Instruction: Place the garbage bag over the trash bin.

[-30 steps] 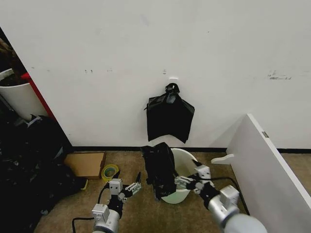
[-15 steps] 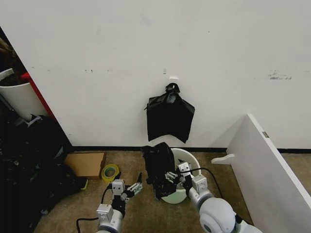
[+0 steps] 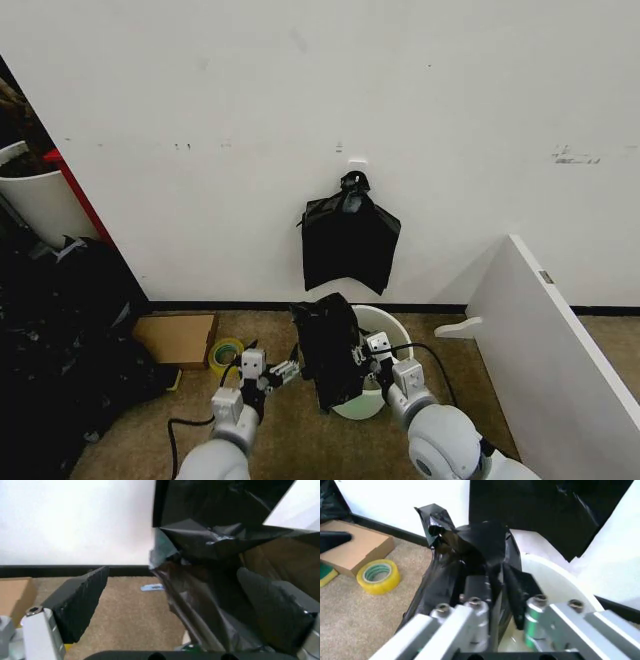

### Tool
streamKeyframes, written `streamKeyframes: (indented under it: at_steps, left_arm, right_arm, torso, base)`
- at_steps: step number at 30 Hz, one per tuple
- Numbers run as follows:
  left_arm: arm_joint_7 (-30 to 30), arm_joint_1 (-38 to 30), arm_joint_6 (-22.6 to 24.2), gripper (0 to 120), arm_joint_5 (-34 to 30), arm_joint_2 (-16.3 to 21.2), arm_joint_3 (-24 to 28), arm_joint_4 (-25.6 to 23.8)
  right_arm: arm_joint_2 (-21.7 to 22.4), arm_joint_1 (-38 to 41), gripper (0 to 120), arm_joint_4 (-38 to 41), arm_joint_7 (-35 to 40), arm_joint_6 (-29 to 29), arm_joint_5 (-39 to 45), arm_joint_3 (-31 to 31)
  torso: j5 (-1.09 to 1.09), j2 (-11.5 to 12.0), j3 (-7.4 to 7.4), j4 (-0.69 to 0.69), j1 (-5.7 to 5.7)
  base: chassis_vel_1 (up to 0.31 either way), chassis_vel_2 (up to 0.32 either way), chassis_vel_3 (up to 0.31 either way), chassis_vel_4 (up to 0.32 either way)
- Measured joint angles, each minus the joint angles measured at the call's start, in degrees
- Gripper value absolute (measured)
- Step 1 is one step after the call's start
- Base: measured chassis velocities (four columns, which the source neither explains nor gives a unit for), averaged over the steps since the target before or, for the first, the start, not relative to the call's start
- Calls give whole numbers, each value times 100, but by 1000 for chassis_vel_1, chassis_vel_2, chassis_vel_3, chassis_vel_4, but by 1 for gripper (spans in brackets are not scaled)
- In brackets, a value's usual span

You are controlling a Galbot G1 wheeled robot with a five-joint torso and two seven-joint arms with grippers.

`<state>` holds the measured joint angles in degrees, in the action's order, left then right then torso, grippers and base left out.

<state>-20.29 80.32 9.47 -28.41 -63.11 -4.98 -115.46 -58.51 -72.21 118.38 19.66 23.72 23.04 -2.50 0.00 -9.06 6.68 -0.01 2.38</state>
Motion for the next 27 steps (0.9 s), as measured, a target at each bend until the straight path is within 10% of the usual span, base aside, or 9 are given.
streamKeyframes:
  at_steps: [12,27]
  left_arm:
    - [-594,-946,1070,100,-723,-135,806,488]
    - [-1244,-1728,1343,99,-1019,-805,1235,1199]
  right_arm:
    - [36,-90,0,42,26,-42,20,104]
    - [20,-284,0,95,-2,-120,-63,142]
  torso:
    - [0,0,0,0,0]
    - [0,0,0,0,0]
  base:
    - [0,0,0,0]
    - [0,0,0,0]
